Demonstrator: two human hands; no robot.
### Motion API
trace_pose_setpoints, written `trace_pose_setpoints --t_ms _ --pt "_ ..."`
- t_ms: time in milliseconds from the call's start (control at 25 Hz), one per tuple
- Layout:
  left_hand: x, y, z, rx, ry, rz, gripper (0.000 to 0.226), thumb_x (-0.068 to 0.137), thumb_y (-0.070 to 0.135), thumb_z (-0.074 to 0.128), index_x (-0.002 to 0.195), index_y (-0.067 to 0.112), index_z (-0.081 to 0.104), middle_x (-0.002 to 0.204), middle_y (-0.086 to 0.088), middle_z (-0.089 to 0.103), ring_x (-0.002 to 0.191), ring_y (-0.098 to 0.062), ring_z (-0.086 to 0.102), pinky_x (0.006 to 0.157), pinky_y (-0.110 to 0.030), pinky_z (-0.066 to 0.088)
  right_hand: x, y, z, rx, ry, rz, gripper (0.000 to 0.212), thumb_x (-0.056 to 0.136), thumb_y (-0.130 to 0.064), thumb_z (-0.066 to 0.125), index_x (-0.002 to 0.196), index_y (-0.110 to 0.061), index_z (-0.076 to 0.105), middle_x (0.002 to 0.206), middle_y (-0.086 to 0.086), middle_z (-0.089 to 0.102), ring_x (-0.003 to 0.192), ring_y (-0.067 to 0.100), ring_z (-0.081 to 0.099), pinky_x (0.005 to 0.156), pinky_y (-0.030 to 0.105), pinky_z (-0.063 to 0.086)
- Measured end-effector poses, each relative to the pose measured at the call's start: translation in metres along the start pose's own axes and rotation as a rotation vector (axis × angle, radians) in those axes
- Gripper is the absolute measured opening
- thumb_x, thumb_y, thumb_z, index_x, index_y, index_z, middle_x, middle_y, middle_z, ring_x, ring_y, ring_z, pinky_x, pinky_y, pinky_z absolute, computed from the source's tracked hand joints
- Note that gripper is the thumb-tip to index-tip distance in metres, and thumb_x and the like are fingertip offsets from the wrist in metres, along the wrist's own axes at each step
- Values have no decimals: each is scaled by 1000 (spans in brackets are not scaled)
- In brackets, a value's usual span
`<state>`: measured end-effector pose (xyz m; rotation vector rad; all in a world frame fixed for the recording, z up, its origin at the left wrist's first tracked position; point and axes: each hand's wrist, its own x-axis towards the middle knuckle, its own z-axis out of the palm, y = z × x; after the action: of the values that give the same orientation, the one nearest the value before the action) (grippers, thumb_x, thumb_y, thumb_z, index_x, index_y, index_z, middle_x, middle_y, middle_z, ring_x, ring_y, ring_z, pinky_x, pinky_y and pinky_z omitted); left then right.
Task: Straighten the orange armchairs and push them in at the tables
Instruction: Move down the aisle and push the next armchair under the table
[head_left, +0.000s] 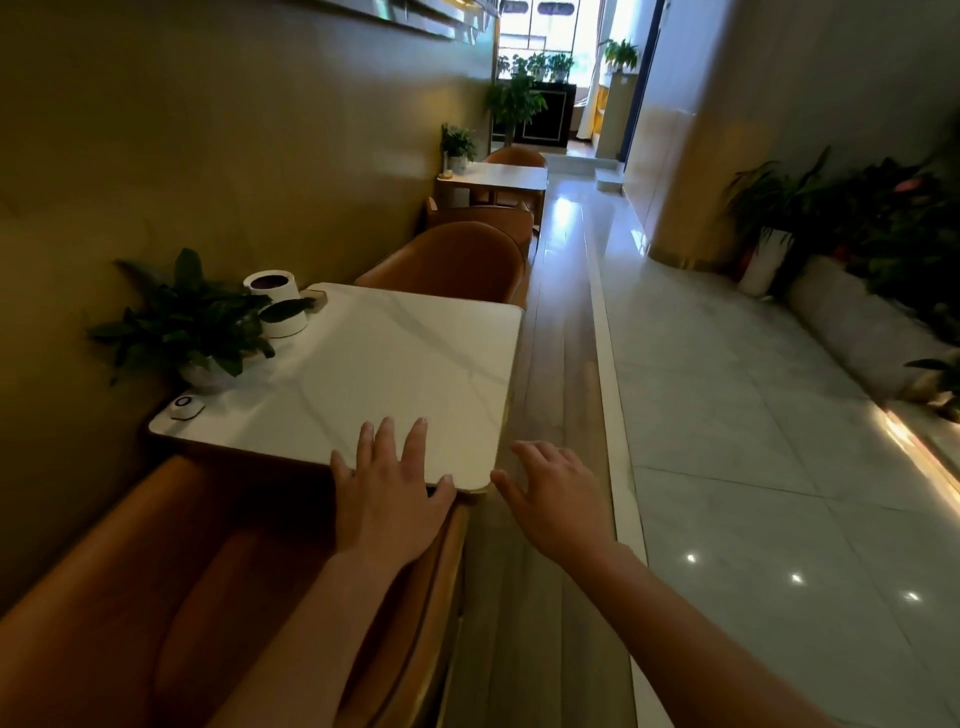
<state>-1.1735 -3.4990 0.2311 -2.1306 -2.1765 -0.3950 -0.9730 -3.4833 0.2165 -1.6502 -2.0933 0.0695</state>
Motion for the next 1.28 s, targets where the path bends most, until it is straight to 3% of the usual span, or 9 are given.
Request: trace_pose_setpoints --t_ms 320,520,880,1280 --pt "73 70 28 -17 23 -27 77 94 66 35 156 30 8 165 -11 15 152 -32 8 118 -61 15 75 89 -19 -66 31 -17 58 96 -64 38 138 -26 50 133 -3 59 121 18 53 94 34 46" --pt "160 109 46 -12 6 -50 77 93 70 31 155 32 7 166 -9 13 153 -32 7 119 -61 14 154 139 -23 -95 47 -59 60 94 -66 33 133 -25 55 125 -2 64 114 19 58 89 34 48" --pt "315 192 72 13 49 -42 78 91 71 33 156 32 11 165 -10 17 152 -33 13 117 -61 19 288 256 -24 -67 57 -62 60 95 -66 31 136 -27 51 131 -3 61 120 18 54 93 35 46" --pt "503 311 145 56 94 -201 76 93 68 32 156 32 9 166 -10 16 152 -33 9 117 -62 16 482 426 -16 -30 78 -275 50 96 -64 36 126 -29 56 121 -6 65 111 18 59 85 33 49"
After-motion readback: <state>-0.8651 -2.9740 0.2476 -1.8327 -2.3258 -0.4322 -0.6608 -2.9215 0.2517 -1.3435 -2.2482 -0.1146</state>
